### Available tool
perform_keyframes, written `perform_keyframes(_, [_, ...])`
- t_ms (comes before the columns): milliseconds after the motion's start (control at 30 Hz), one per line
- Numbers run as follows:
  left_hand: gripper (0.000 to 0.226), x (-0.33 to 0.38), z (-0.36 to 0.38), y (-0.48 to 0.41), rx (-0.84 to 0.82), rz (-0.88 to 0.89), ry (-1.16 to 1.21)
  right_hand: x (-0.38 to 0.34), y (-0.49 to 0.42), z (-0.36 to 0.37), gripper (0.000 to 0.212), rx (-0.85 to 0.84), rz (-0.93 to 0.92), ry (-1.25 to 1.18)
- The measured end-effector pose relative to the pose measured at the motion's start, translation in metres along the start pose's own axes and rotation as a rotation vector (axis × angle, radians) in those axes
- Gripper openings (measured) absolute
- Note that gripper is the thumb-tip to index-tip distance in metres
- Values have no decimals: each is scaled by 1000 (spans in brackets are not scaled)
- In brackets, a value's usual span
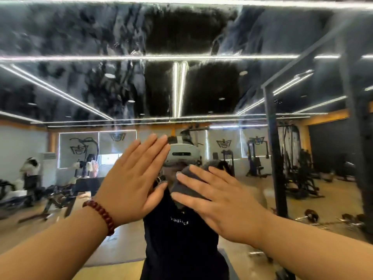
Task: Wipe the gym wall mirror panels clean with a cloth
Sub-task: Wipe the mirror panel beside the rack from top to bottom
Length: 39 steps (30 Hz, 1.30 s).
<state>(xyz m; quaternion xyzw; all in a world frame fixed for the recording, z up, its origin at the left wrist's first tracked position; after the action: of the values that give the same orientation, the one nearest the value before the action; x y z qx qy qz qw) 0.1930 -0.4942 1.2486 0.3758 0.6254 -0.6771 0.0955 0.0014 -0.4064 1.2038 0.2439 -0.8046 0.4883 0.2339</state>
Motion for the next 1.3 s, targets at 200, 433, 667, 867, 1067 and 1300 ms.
perform_keyframes(200, [72, 18, 1, 29, -82, -40, 3, 62, -23, -40, 52, 172, 270, -1])
perform_keyframes(433, [66, 55, -13, 25, -64, -235, 212, -29, 12, 0, 52, 67, 291, -180])
perform_keyframes(667, [62, 88, -16, -7, -41, -368, 405, -26, 5, -14, 54, 207, 466, -776])
perform_keyframes(867, [52, 81, -2, -3, 31, -428, 280, -6, 40, -7, 55, 166, 344, -291])
perform_keyframes(1067, [58, 107, -18, -14, -27, -419, 456, 3, 46, 3, 61, 108, 368, -104])
perform_keyframes(1300, [63, 96, -9, -28, -79, -438, 138, 25, 42, -29, 63, 177, 300, -295])
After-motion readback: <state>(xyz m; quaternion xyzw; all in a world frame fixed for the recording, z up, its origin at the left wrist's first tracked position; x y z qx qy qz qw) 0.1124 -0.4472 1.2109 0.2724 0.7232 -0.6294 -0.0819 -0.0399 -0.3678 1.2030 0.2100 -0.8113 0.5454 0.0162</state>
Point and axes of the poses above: each hand's wrist, its own y-axis away from the middle knuckle, its own z-axis out of the palm, x = y × z, the point moved 3 cm from there along -y, towards the middle knuckle, and after that the axes turned 11 degrees about -y, right-handed, at the moved point
